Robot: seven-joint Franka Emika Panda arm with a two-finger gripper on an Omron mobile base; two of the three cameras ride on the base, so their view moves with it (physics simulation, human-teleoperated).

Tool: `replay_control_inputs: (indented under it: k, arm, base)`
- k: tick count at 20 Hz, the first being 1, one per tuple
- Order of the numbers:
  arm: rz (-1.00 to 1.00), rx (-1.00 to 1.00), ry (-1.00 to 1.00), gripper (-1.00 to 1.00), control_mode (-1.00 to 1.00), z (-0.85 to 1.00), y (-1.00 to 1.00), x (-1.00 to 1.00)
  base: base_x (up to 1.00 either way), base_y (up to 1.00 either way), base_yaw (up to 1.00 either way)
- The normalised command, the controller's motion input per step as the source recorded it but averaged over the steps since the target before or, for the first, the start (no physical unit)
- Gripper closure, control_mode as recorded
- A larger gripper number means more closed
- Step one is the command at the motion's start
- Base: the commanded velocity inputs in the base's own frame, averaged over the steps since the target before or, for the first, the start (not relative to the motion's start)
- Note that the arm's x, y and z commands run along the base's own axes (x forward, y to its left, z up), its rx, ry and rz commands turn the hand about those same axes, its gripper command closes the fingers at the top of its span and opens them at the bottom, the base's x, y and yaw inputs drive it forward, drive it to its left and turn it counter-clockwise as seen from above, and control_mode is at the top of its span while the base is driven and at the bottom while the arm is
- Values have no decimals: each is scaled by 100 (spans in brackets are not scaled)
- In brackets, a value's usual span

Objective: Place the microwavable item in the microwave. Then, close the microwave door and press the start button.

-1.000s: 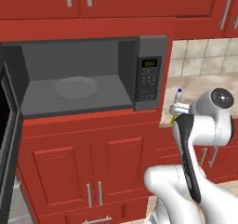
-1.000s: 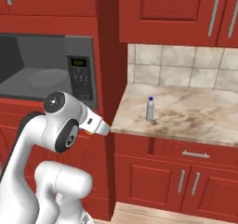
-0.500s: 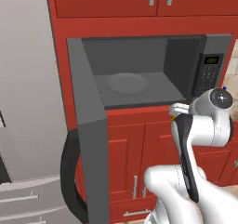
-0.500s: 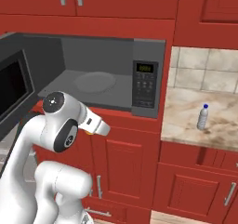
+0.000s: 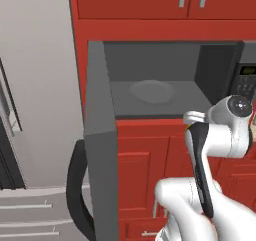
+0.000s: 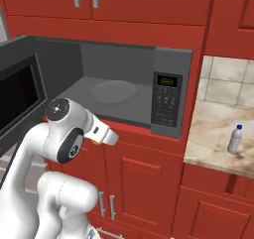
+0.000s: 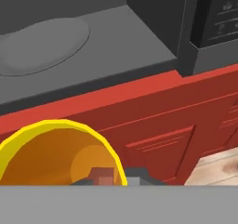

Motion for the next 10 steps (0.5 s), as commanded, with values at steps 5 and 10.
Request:
replay_control_inputs:
  k: [5, 10]
  arm:
    - [0, 0, 0, 100, 100, 0, 0, 0]
    - [0, 0, 0, 100, 100, 0, 0, 0]
  base:
    - [-24, -28, 38]
    - [-15, -37, 44]
